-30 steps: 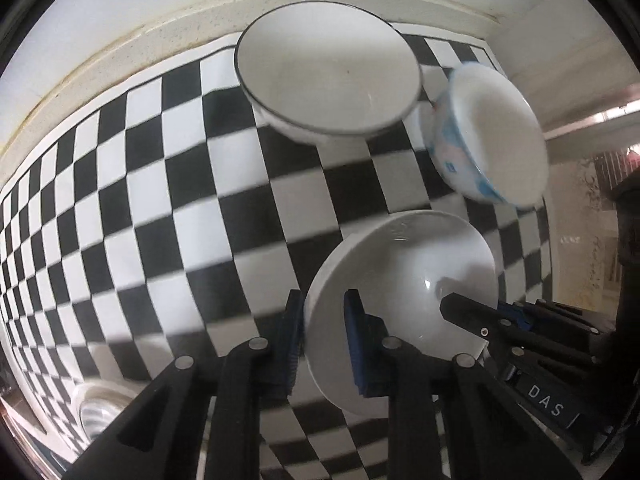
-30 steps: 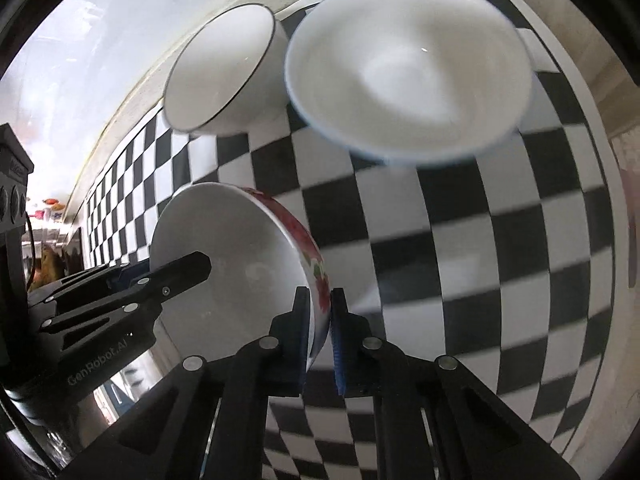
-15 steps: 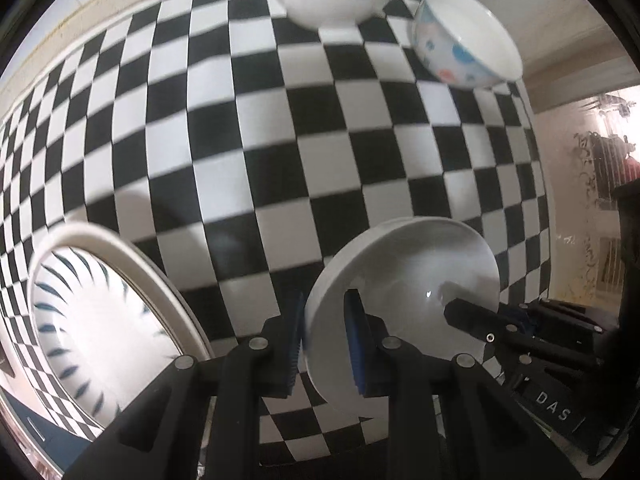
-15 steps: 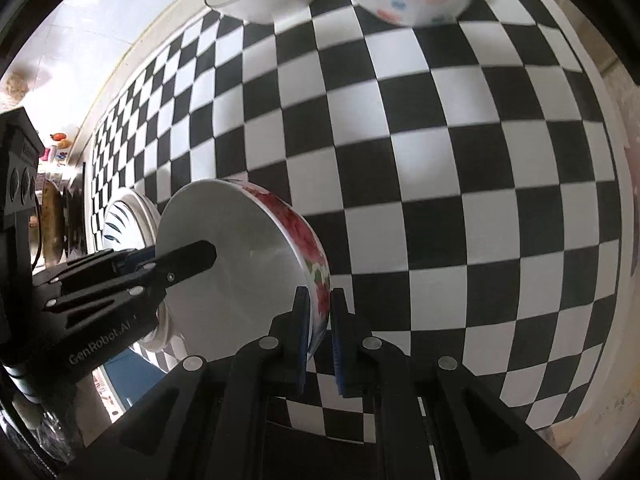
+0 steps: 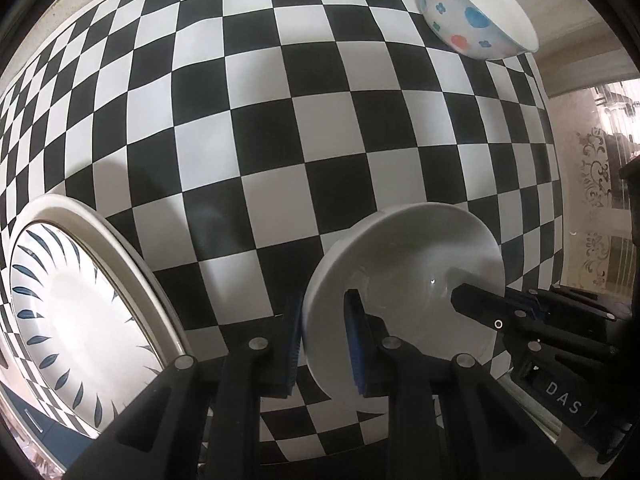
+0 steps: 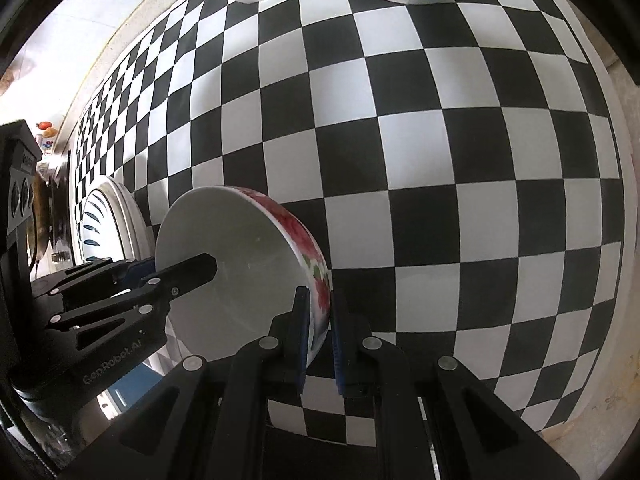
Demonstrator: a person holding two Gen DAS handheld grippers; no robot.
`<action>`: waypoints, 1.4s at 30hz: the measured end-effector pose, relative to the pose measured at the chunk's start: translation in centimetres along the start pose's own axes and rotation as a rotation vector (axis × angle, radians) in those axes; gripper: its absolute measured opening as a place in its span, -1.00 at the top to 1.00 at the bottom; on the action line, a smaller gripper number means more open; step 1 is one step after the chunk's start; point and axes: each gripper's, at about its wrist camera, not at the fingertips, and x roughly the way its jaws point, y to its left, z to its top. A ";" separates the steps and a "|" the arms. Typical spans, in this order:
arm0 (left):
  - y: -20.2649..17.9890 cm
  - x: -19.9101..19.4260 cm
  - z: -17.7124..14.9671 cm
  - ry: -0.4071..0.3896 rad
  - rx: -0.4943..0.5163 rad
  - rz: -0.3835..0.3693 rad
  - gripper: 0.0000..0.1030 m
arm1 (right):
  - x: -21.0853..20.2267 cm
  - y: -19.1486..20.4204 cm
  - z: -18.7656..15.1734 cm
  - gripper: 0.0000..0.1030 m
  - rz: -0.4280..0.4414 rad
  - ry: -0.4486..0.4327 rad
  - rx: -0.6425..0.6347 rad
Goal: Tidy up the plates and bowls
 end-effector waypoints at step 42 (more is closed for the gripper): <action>5.6 -4.0 25.9 -0.140 -0.150 -0.063 0.50 | -6.8 2.3 29.1 -0.19 0.013 -0.204 -0.060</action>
